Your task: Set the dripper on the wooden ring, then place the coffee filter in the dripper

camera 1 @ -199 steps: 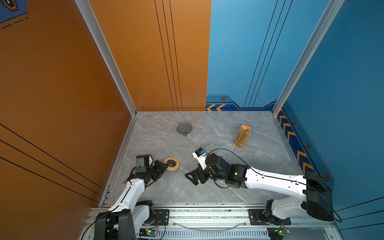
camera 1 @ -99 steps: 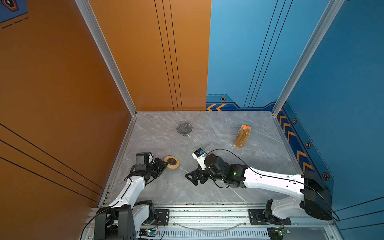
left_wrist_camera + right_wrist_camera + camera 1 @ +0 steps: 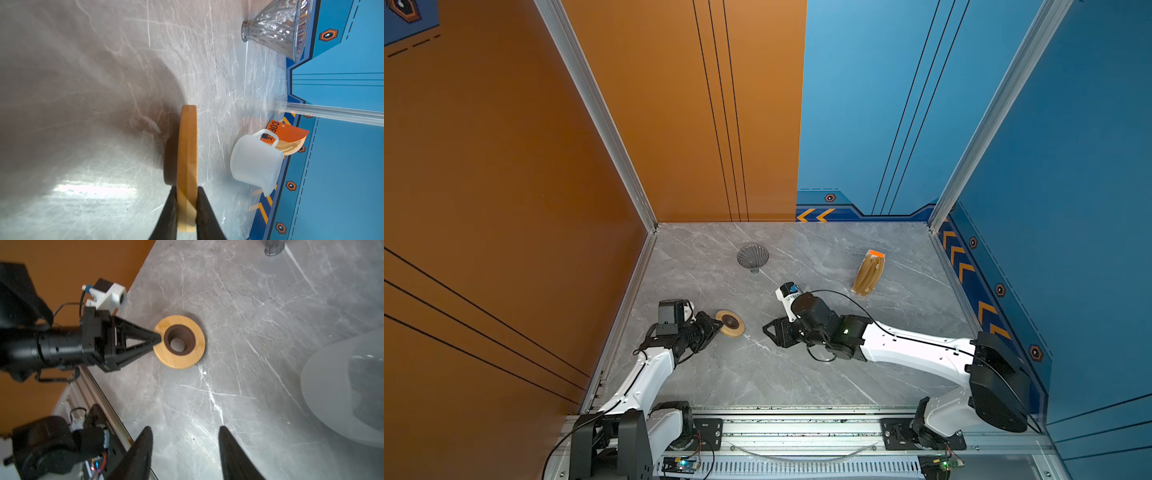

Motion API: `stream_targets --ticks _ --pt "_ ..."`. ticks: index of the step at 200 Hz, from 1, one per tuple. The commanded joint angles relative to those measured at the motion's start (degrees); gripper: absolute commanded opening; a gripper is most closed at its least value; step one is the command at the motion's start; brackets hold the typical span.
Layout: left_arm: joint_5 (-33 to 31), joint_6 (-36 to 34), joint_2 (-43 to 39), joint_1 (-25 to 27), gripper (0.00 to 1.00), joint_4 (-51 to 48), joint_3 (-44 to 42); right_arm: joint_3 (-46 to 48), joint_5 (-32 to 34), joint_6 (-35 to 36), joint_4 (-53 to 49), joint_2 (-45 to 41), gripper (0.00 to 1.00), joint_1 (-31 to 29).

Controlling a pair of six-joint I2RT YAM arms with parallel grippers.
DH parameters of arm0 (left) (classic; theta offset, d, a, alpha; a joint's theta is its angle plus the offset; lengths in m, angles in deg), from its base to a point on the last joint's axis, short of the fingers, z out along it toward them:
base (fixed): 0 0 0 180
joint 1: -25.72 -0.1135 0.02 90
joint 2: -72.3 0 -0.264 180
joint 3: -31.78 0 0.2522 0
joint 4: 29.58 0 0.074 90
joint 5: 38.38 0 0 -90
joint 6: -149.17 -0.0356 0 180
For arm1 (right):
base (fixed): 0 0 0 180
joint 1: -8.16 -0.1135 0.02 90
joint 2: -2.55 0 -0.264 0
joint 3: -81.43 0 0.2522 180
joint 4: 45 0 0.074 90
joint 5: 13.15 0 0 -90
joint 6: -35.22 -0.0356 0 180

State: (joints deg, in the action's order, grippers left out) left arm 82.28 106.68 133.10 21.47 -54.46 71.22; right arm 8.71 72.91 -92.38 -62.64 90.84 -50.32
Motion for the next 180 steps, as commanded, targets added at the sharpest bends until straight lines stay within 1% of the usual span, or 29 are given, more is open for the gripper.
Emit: stream_targets --ticks 1,34,59,76,99,124,180 --pt "2.0 -5.4 0.6 0.6 0.17 -6.9 3.2 -3.4 2.5 -4.5 -1.4 2.9 0.35 0.0" --pt "4.8 -8.8 1.0 1.6 0.17 -10.8 4.5 -7.8 4.3 -6.4 -4.4 8.1 0.29 -0.5" --pt "5.4 -9.0 1.9 4.7 0.17 -10.9 5.0 -9.2 3.8 -7.0 -4.7 11.3 0.24 -1.2" --pt "5.0 -9.6 3.0 6.9 0.18 -11.3 5.6 -9.8 4.0 -6.9 -5.0 13.3 0.21 -1.9" --pt "3.6 -9.8 3.5 8.3 0.19 -11.9 6.3 -9.8 4.9 -6.7 -5.1 15.5 0.18 -2.6" --pt "2.8 -9.6 3.6 9.2 0.19 -12.0 7.0 -10.2 4.9 -7.0 -5.5 17.9 0.15 -3.3" --pt "2.2 -9.4 3.3 10.3 0.19 -12.6 7.6 -10.3 9.2 -7.9 -6.6 20.7 0.10 -3.9"
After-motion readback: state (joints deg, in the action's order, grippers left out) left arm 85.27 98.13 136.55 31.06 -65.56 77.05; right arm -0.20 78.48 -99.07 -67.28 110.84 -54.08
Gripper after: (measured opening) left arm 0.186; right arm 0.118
